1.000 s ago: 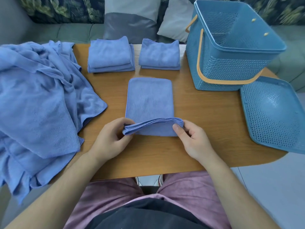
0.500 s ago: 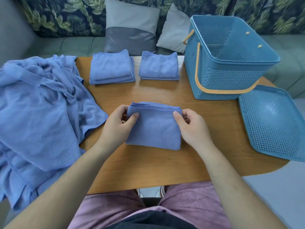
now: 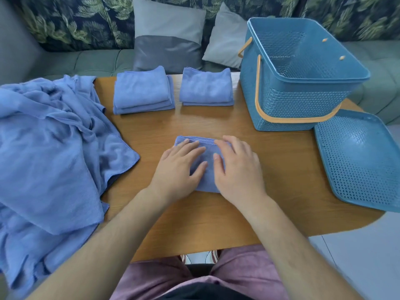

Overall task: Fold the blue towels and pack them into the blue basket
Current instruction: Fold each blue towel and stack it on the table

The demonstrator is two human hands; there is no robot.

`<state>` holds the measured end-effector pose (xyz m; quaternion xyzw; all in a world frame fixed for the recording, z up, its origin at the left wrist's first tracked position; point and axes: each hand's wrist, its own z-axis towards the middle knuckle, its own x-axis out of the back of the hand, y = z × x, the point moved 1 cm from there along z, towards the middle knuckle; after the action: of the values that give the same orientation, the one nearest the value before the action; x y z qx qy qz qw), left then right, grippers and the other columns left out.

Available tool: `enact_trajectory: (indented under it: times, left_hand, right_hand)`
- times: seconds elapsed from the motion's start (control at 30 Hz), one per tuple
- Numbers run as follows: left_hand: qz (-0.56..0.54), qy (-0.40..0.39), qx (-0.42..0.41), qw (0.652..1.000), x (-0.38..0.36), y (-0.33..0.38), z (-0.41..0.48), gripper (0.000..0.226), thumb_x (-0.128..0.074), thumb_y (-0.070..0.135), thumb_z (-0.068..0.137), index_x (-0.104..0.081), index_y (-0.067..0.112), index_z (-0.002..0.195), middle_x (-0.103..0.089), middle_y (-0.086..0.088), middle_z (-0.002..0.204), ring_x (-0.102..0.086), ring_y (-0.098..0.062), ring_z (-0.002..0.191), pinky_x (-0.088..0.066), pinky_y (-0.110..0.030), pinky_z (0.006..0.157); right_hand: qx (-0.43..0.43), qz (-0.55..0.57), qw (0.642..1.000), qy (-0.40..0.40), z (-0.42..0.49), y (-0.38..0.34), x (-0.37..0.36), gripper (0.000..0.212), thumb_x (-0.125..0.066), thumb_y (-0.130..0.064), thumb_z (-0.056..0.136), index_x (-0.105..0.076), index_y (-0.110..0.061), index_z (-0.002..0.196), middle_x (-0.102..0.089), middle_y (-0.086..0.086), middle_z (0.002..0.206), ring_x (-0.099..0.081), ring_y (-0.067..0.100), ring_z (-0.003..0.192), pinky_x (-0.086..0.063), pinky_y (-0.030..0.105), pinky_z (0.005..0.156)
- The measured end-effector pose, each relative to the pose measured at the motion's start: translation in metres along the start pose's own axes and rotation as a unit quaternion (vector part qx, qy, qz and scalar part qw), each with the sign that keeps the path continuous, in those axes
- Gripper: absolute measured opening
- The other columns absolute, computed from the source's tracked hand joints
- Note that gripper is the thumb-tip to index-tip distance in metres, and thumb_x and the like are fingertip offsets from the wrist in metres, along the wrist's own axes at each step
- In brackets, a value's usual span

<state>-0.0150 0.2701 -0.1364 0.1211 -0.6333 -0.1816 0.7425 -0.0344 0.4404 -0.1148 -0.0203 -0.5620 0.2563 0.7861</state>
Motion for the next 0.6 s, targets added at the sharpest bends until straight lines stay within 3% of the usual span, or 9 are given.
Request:
enact_trajectory:
  times: [0.07,0.13,0.23,0.37,0.47,0.6]
  left_hand:
    - [0.013,-0.026,0.007,1.000,-0.010,-0.005,-0.002,0.064,-0.028,0.061,0.094,-0.049,0.033,0.148,-0.037,0.013,0.159,-0.023,-0.009,0.151,-0.020,-0.037,0.123]
    - [-0.002,-0.029,0.002,1.000,-0.015,-0.008,-0.004,0.066,-0.027,0.062,0.094,-0.045,0.033,0.150,-0.033,0.013,0.161,-0.019,-0.009,0.153,-0.022,-0.043,0.123]
    - [-0.015,-0.004,0.016,1.000,-0.019,-0.008,-0.011,0.064,-0.033,0.062,0.094,-0.048,0.031,0.148,-0.029,0.004,0.164,-0.020,-0.017,0.153,-0.030,-0.049,0.119]
    - [0.074,0.045,0.153,0.984,-0.014,0.000,-0.023,0.074,-0.040,0.078,0.084,-0.045,0.040,0.148,-0.022,-0.013,0.164,-0.028,-0.034,0.145,-0.031,-0.050,0.112]
    - [0.074,-0.006,0.190,0.979,-0.009,0.005,-0.027,0.075,-0.036,0.082,0.086,-0.037,0.043,0.150,-0.033,-0.007,0.156,-0.029,-0.029,0.140,-0.026,-0.048,0.110]
    - [-0.055,-0.019,0.212,0.976,-0.002,0.006,-0.023,0.070,-0.059,0.066,0.087,-0.043,0.034,0.148,-0.035,0.000,0.145,-0.032,-0.023,0.136,-0.028,-0.044,0.111]
  right_hand:
    - [-0.016,-0.007,0.998,-0.065,-0.009,-0.006,-0.013,0.046,-0.043,-0.036,0.097,-0.061,-0.017,0.134,-0.048,0.011,0.151,-0.045,0.035,0.137,-0.043,0.050,0.103]
    - [-0.046,-0.013,0.990,-0.136,-0.016,-0.003,-0.026,0.057,-0.032,-0.044,0.099,-0.053,-0.018,0.145,-0.032,0.014,0.163,-0.026,0.036,0.151,-0.033,0.052,0.116]
    - [-0.050,0.006,0.988,-0.144,-0.029,0.006,-0.036,0.064,-0.022,-0.051,0.101,-0.044,-0.021,0.153,-0.019,0.011,0.168,-0.009,0.035,0.156,-0.025,0.053,0.121]
    - [-0.126,-0.013,0.981,-0.144,-0.036,0.005,-0.029,0.063,-0.030,-0.061,0.100,-0.033,-0.033,0.157,-0.002,0.022,0.168,0.003,0.045,0.154,-0.014,0.053,0.124]
    - [-0.157,-0.022,0.972,-0.176,-0.036,0.002,-0.023,0.067,-0.029,-0.064,0.099,-0.027,-0.034,0.159,-0.016,0.026,0.164,-0.004,0.043,0.154,-0.005,0.054,0.125]
    - [-0.142,0.052,0.980,-0.132,-0.034,-0.002,-0.021,0.063,-0.042,-0.054,0.097,-0.047,-0.019,0.149,-0.043,0.013,0.147,-0.032,0.038,0.142,-0.028,0.053,0.118]
